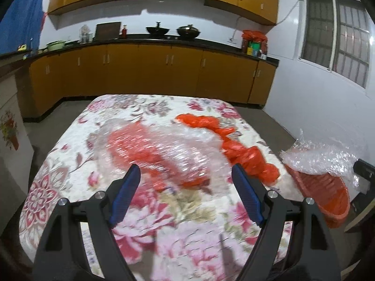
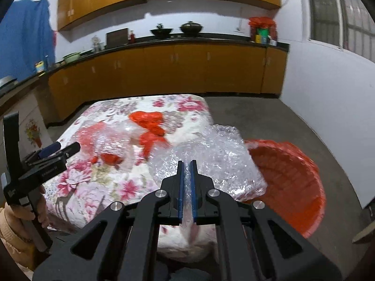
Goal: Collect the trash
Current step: 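Grasp the red bag with the left tool while the right tool holds bubble wrap over the basket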
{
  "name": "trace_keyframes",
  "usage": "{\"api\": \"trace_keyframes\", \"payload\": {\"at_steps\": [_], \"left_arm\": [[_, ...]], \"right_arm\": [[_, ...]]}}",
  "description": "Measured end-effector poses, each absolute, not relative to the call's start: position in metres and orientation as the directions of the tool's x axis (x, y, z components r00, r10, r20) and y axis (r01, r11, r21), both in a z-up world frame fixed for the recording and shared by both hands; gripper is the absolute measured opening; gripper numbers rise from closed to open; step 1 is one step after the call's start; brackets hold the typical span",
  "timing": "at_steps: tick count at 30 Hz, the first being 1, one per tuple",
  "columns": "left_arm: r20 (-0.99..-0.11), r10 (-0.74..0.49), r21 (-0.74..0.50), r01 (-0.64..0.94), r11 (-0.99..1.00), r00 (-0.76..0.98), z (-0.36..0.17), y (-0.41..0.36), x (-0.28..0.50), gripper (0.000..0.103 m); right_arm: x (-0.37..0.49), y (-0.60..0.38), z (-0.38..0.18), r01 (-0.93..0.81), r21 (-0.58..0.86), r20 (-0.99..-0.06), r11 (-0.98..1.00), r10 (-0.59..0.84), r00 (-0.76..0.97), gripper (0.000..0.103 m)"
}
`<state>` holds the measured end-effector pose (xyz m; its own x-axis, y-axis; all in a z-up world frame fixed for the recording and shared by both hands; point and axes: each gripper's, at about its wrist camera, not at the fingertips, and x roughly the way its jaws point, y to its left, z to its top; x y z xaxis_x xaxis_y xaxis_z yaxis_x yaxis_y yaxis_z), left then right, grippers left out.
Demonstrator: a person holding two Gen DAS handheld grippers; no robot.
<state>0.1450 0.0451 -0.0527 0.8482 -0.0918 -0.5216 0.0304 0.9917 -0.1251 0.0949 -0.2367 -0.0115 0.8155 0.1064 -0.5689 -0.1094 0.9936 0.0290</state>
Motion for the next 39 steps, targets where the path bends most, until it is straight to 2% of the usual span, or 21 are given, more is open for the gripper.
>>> {"api": "trace_keyframes", "payload": {"at_steps": [4, 10, 19, 23, 30, 39], "left_arm": [[-0.514, -0.126, -0.108, 0.082, 0.991, 0.849, -0.048, 0.019, 0.162, 0.079], [-0.552, -0.162, -0.073, 0.147, 0.987, 0.818, -0.054, -0.035, 0.206, 0.079], [-0.678, -0.116, -0.021, 0.139, 0.99, 0.725, -0.098, -0.08, 0.269, 0.078], [-0.727, -0.116, -0.01, 0.158, 0.987, 0.676, -0.117, -0.092, 0.284, 0.071], [-0.734, -0.135, -0.02, 0.177, 0.984, 0.666, -0.124, -0.097, 0.285, 0.053], [-0.713, -0.193, -0.047, 0.228, 0.972, 0.675, -0.104, -0.105, 0.27, 0.05]], "right_arm": [[0.091, -0.264, -0.007, -0.041, 0.042, -0.552, 0.998, 0.058, 0.832, 0.006], [0.094, -0.3, -0.001, 0.033, 0.07, -0.513, 0.997, 0.007, 0.858, 0.006], [0.11, -0.341, -0.012, 0.096, 0.124, -0.516, 0.988, -0.018, 0.856, 0.006], [0.115, -0.352, -0.021, 0.112, 0.153, -0.53, 0.982, -0.014, 0.848, 0.006], [0.118, -0.363, -0.031, 0.129, 0.184, -0.545, 0.974, -0.009, 0.838, 0.006], [0.112, -0.366, -0.023, 0.145, 0.199, -0.523, 0.969, -0.021, 0.852, 0.006]]}}
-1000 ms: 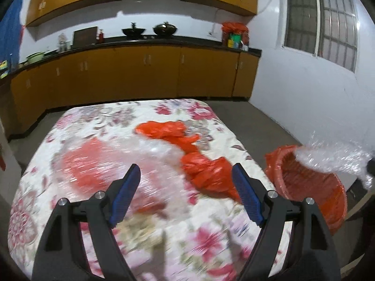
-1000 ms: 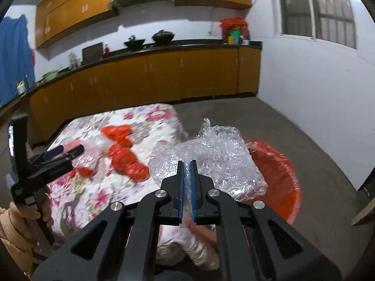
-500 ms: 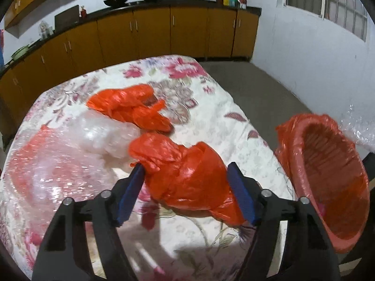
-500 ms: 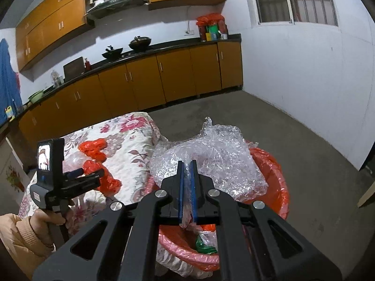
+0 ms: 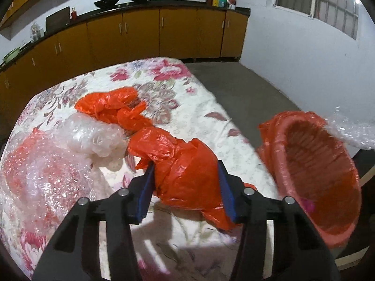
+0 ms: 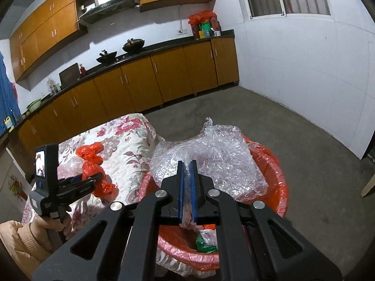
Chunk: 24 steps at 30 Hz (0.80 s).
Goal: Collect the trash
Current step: 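Grasp the red bag with the left tool while the right tool holds bubble wrap over the basket, then open both tools over the basket to drop the red bag and bubble wrap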
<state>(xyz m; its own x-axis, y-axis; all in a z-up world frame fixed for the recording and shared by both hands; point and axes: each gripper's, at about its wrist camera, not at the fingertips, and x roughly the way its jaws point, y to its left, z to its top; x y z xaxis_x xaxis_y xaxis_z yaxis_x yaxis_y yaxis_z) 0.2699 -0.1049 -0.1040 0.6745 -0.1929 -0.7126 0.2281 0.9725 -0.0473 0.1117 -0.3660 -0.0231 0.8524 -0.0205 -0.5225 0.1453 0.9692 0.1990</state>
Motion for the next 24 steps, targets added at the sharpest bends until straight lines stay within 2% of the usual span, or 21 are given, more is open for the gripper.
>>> {"api": "trace_keyframes", "payload": {"at_steps": [14, 24], "left_arm": [[-0.599, -0.434, -0.134, 0.451, 0.882, 0.672, -0.034, -0.152, 0.225, 0.05], [-0.587, -0.516, -0.141, 0.549, 0.824, 0.624, -0.026, -0.189, 0.212, 0.051]], "right_arm": [[0.099, -0.376, -0.016, 0.198, 0.224, -0.474, 0.954, -0.071, 0.878, 0.006], [0.095, -0.392, -0.021, 0.233, 0.277, -0.466, 0.932, -0.082, 0.881, 0.006]]}}
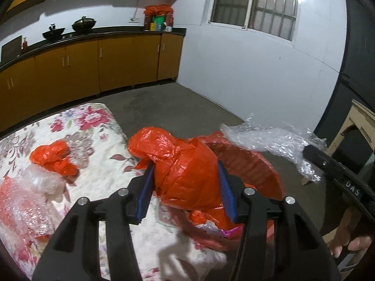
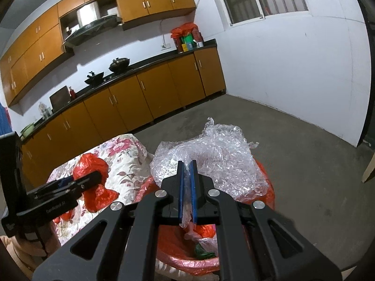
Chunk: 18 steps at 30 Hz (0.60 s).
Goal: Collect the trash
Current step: 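Open both tools over the basket to drop the red bag and bubble wrap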
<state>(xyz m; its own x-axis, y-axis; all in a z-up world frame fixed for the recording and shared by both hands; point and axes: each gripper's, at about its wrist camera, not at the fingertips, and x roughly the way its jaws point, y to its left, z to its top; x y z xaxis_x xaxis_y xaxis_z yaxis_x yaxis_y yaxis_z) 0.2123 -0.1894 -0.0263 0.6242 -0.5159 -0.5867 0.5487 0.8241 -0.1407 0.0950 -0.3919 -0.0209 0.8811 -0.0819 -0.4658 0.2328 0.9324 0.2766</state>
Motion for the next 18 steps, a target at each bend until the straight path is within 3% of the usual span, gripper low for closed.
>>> {"api": "trace_keyframes", "payload": {"at_steps": [18], "left_arm": [[-0.629, -0.546, -0.147, 0.605, 0.782, 0.553, -0.046, -0.232, 0.211, 0.052]], "right_arm": [[0.103, -0.411, -0.026, 0.26, 0.327, -0.468, 0.909, -0.083, 0.88, 0.006]]}}
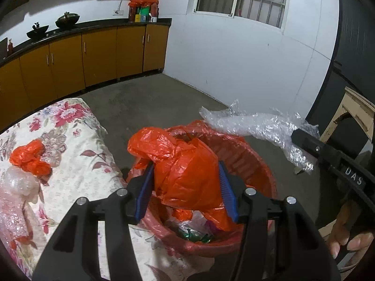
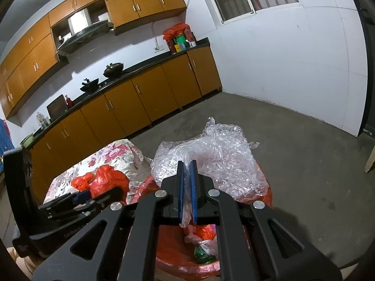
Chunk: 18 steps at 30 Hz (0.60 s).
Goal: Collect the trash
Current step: 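Open both tools over the basket to drop the red bag and bubble wrap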
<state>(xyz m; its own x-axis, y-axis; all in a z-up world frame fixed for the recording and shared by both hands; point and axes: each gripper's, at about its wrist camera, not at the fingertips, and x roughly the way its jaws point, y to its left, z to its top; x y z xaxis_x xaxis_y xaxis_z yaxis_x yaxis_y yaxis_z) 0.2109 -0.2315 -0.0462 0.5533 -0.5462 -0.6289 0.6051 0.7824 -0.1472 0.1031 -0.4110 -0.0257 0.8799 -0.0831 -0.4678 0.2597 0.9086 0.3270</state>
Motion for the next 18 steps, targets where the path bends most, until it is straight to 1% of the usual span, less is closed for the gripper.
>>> {"api": "trace_keyframes", "payload": {"at_steps": [2, 5, 6, 11, 13, 18], "left_arm": [[-0.634, -0.547, -0.146, 0.609, 0.779, 0.548, -0.049, -0.235, 0.211, 0.053], [-0.643, -0.544, -0.142, 0.614, 0.776, 0.539, -0.055, -0.24, 0.212, 0.058], [-0.646, -0.542, -0.142, 0.614, 0.777, 0.537, -0.057, -0.241, 0.212, 0.061], [-0.667, -0.527, -0.146, 0.601, 0.786, 0.527, -0.069, -0.24, 0.217, 0.066], [-0.672, -0.524, -0.155, 0.592, 0.791, 0.524, -0.072, -0.237, 0.219, 0.067], [-0.674, -0.508, -0.16, 0.566, 0.809, 0.535, -0.075, -0.225, 0.22, 0.068]], "right_arm": [[0.104, -0.412, -0.027, 0.261, 0.334, -0.47, 0.906, -0.08, 0.879, 0.006], [0.107, -0.413, -0.03, 0.261, 0.352, -0.476, 0.899, -0.068, 0.877, 0.007], [0.108, -0.414, -0.032, 0.262, 0.358, -0.48, 0.896, -0.065, 0.875, 0.009], [0.107, -0.417, -0.037, 0.274, 0.368, -0.488, 0.888, -0.066, 0.87, 0.037], [0.105, -0.418, -0.038, 0.285, 0.365, -0.493, 0.886, -0.075, 0.867, 0.04], [0.099, -0.42, -0.039, 0.303, 0.35, -0.506, 0.886, -0.093, 0.857, 0.04]]}}
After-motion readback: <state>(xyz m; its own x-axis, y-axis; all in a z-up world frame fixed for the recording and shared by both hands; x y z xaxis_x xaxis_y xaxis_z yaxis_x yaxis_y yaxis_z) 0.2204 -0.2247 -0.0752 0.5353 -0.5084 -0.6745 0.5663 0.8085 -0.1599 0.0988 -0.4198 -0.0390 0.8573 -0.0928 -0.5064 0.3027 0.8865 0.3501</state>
